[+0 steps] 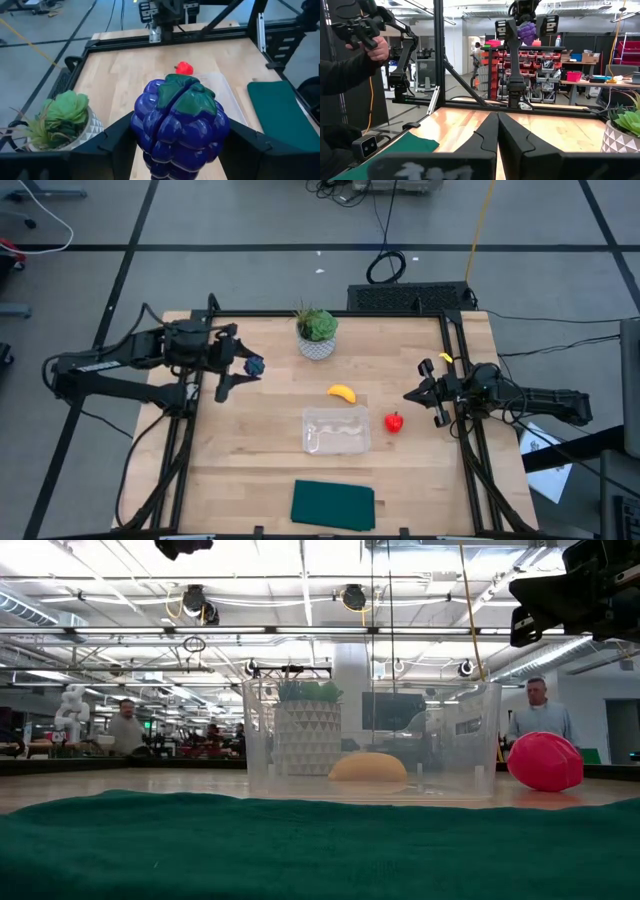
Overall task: Pick and placing Produce into tupperware
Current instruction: Put the grapes into the transparent bin
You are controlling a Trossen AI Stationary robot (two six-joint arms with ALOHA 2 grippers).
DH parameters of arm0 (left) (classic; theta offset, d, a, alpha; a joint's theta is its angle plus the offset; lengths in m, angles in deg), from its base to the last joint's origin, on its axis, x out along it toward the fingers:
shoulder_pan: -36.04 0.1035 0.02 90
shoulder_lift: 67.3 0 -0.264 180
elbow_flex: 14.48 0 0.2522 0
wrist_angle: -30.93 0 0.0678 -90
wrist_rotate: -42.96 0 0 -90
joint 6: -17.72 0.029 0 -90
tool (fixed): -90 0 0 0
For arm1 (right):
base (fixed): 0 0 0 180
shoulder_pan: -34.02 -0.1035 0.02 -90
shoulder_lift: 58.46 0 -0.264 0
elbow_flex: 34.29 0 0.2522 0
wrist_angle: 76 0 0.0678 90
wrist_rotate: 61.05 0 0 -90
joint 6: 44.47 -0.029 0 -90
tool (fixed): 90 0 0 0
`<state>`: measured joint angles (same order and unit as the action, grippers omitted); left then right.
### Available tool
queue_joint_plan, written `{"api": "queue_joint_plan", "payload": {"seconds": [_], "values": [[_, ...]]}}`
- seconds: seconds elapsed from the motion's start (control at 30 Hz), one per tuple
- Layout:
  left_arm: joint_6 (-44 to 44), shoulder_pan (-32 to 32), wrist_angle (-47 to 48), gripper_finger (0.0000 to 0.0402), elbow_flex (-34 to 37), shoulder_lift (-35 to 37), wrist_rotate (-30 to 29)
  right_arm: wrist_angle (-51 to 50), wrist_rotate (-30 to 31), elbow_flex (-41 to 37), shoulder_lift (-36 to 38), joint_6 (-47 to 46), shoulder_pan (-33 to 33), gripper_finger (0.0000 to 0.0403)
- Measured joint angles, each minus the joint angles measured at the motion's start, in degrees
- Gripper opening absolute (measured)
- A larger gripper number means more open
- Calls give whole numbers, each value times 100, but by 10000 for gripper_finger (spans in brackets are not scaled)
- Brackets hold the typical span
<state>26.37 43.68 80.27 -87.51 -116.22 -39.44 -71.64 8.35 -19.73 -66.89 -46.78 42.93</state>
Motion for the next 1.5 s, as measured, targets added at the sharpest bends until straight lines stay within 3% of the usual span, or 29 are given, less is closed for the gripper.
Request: {"api": "queue_joint_plan", "payload": {"seconds": [0.67,1.23,1.5], "values": [[194,6,-2645,232,1659,225,435,2,-2,1,-92,11,-2,0],[221,114,-3352,232,2973,1180,628,16,0,0,-133,20,-2,0],[-37,114,-4466,232,3725,1342,738,74,0,2,-131,20,0,0]]}}
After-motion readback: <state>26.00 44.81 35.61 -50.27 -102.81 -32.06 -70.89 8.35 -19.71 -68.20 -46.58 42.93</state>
